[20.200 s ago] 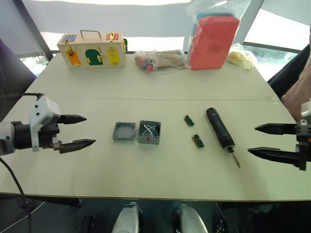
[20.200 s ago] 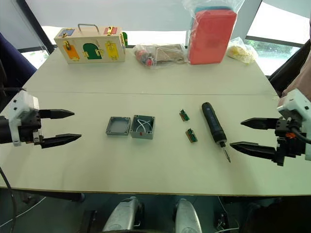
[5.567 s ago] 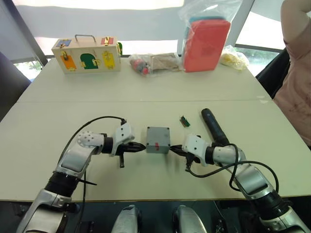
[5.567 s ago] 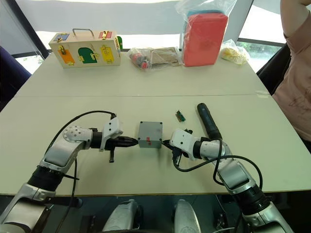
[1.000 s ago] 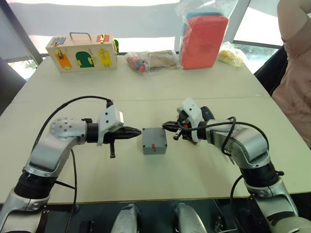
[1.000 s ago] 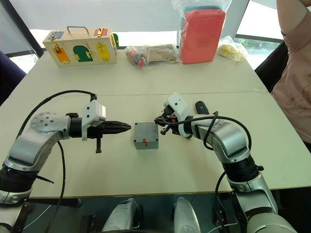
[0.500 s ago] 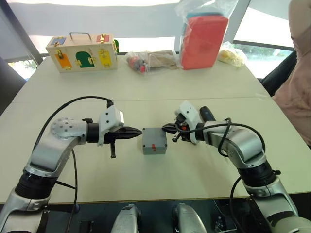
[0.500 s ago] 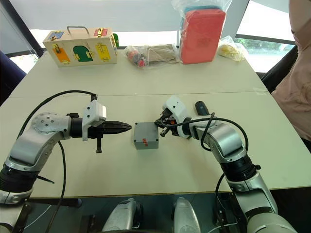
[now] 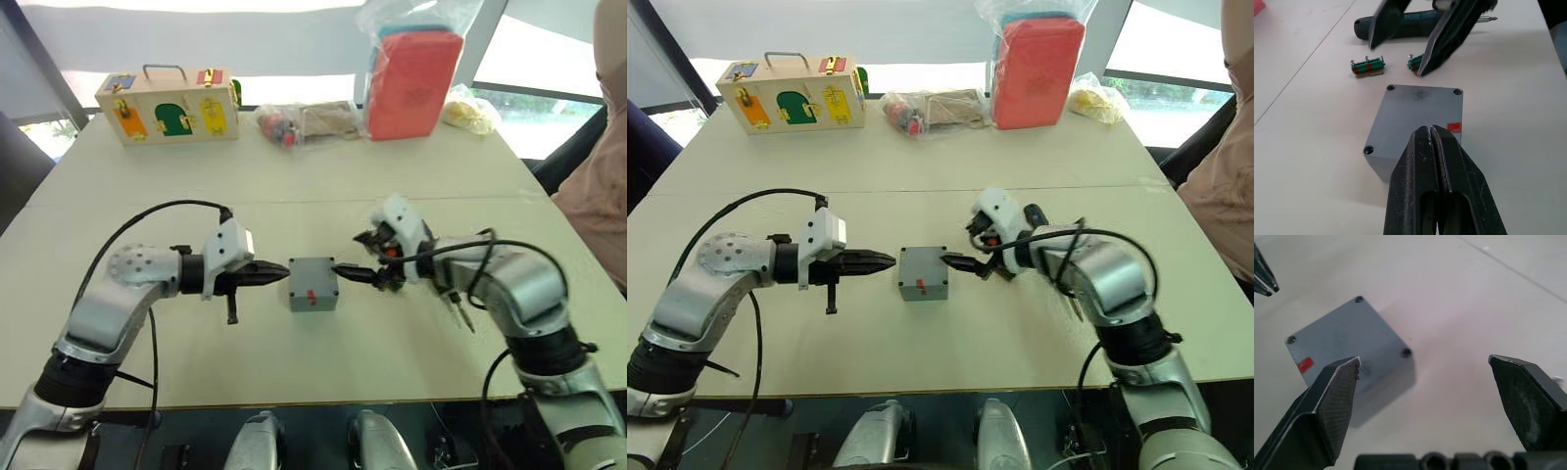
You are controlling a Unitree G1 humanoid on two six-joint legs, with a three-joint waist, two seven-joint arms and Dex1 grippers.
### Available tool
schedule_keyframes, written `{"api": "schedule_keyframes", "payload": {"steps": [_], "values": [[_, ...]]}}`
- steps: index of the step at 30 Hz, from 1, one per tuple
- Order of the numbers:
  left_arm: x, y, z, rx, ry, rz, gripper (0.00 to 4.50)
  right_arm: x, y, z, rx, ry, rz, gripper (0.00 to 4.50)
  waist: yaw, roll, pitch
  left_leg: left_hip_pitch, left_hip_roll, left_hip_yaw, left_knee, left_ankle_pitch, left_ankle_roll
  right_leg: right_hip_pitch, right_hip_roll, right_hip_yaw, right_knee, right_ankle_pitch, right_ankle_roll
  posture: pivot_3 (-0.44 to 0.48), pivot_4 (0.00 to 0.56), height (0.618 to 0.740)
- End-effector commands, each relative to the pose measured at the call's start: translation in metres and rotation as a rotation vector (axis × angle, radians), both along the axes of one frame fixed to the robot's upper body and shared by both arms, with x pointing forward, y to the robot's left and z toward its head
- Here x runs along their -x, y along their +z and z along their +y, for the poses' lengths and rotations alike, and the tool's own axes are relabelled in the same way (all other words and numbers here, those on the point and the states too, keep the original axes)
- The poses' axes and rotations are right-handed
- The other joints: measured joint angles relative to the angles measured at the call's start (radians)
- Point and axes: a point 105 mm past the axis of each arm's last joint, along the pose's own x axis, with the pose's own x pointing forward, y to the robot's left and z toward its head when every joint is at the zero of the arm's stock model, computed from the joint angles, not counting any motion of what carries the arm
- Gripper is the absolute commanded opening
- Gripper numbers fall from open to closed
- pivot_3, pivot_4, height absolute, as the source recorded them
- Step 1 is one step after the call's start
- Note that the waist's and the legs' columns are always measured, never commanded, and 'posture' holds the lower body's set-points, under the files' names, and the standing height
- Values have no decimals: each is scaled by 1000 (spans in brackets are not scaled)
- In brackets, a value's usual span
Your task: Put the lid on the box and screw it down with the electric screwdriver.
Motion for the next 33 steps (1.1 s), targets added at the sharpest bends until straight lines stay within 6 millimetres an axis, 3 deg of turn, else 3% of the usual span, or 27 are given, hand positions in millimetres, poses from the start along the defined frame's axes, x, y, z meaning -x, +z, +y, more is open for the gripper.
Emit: {"api": "schedule_keyframes", "payload": {"steps": [1, 6, 13, 21, 29, 32, 33], "values": [[1, 11, -8, 18, -48, -52, 0, 10, 28, -39, 87, -89, -7, 4429, 0, 1, 1, 0, 0, 0, 0, 0, 0, 0, 0, 0, 0, 0, 0, 0, 150, 730], [-1, 10, -18, 49, -91, -59, 0, 16, 23, -79, 228, -211, 177, 4429, -3, 1, 2, 0, 1, 1, 0, 0, 0, -1, 1, 0, 0, -2, -3, 0, 150, 730], [-1, 9, -35, 87, -126, -76, 0, -8, -4, -118, 261, -437, 386, 4429, -4, 1, 3, -1, 1, 2, 0, 0, 0, -3, 1, 2, 0, -2, -3, 0, 150, 730], [1, 4, -40, 107, -118, -78, 0, -23, -34, -116, 248, -492, 557, 4429, -5, 1, 3, -2, 0, 4, 0, 0, 0, -4, 1, 4, 0, 0, 0, 0, 150, 730], [2, 2, -43, 127, -83, -88, 0, -34, -56, -108, 320, -459, 609, 4429, -4, 1, 3, -2, -1, 4, 1, 0, 0, -5, 1, 4, 1, 1, 1, 0, 150, 730], [3, 2, -42, 133, -64, -96, 0, -33, -65, -107, 379, -428, 629, 3864, -8, -1, 2, -1, -1, 5, 1, 0, 0, -4, 1, 4, 1, 1, 1, 0, 150, 730], [4, 2, -41, 133, -60, -97, 0, -32, -65, -107, 393, -412, 632, 3495, -8, -1, 2, -1, -1, 5, 1, 0, 0, -4, 1, 4, 1, 1, 1, 0, 150, 730]]}}
